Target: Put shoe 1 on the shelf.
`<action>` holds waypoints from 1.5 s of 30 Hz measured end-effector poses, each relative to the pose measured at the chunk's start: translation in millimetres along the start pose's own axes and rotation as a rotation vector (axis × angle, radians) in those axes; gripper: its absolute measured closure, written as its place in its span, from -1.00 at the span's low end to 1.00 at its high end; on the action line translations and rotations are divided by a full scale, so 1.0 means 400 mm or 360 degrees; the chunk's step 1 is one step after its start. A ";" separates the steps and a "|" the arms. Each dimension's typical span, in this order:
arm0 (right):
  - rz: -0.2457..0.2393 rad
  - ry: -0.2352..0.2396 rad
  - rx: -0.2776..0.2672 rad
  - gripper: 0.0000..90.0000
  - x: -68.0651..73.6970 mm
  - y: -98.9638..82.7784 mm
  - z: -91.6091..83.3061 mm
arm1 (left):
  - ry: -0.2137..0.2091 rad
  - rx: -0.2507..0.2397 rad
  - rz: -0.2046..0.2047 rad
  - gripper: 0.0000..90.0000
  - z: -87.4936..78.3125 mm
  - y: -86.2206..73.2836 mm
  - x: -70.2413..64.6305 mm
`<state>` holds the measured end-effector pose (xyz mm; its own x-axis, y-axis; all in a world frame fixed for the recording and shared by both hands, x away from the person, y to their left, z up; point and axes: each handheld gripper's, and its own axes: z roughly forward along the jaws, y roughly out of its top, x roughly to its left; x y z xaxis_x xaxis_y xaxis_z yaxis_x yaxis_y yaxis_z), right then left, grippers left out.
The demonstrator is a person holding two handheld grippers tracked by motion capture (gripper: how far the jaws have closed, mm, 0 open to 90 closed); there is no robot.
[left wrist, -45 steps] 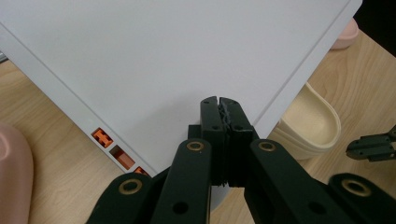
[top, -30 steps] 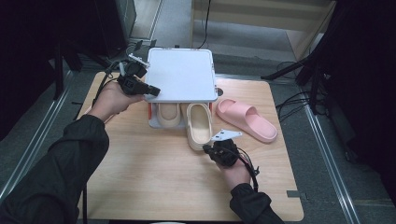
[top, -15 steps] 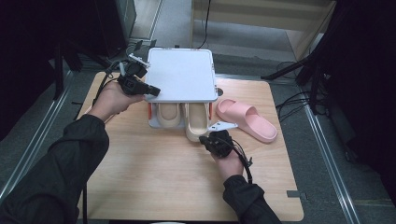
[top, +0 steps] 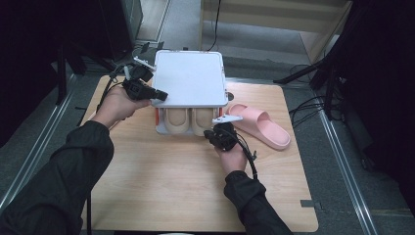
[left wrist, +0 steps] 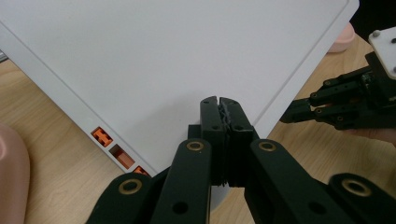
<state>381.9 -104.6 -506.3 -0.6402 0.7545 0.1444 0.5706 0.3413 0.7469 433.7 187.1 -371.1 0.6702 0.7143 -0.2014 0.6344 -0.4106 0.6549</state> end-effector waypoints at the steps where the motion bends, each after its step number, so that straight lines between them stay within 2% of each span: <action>1: 0.0024 0.0009 -0.0002 0.96 -0.003 0.002 0.003 | -0.0002 0.0001 -0.0001 0.97 0.000 0.000 0.000; 2: 0.0028 0.0014 -0.0010 0.96 -0.004 0.004 0.007 | 0.0001 0.0001 -0.0001 0.97 0.000 0.000 0.000; 5: -0.0029 -0.0033 -0.0006 0.98 0.000 0.008 0.013 | -0.0002 0.0000 -0.0014 0.97 0.000 0.000 0.001; 9: -0.0002 -0.0034 -0.0017 0.99 -0.001 0.011 0.017 | -0.0014 0.0001 -0.0027 0.97 -0.001 0.000 0.003; 13: -0.0040 -0.0038 -0.0013 0.99 -0.001 0.010 0.017 | -0.0027 -0.0011 -0.0036 0.97 -0.001 -0.002 0.006; 18: 0.0006 -0.0015 -0.0035 0.94 -0.007 0.011 0.020 | -0.0013 -0.0017 -0.0018 0.93 -0.002 -0.004 0.002; 20: 0.0002 -0.0015 -0.0035 0.92 -0.006 0.010 0.020 | -0.0013 -0.0025 -0.0022 0.92 -0.001 -0.004 0.000; 22: 0.0029 0.0000 -0.0017 0.92 -0.007 0.011 0.015 | -0.0030 -0.0023 -0.0037 0.87 -0.002 -0.004 0.001; 25: 0.0058 0.0075 -0.0036 0.84 -0.006 0.008 -0.012 | -0.0027 -0.0032 -0.0026 0.78 -0.001 -0.004 -0.007; 27: 0.0026 0.0099 -0.0053 0.79 0.000 0.004 -0.038 | -0.0033 -0.0036 -0.0012 0.67 -0.002 -0.005 -0.008; 31: -0.0032 0.0156 -0.0069 0.65 0.009 -0.008 -0.089 | -0.0048 -0.0075 -0.0032 0.44 -0.001 -0.010 -0.013; 34: -0.0032 0.0209 -0.0043 0.54 0.009 -0.020 -0.117 | -0.0044 -0.0078 -0.0027 0.26 -0.004 -0.014 -0.023; 36: -0.0052 0.0213 -0.0030 0.52 0.011 -0.029 -0.132 | -0.0034 -0.0066 -0.0006 0.22 -0.013 -0.016 -0.034; 40: -0.0105 0.0232 -0.0004 0.41 0.015 -0.045 -0.157 | -0.0054 -0.0112 0.0001 0.17 -0.039 -0.024 -0.054; 45: -0.0086 0.0302 0.0005 0.27 0.012 -0.066 -0.189 | -0.0054 -0.0113 0.0049 0.11 -0.077 -0.052 -0.082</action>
<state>325.0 -152.5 -476.2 -0.7553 0.6158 0.2242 0.5343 0.3805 0.7548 386.6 189.7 -355.5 0.7023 0.6820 -0.2044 0.5854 -0.3898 0.7109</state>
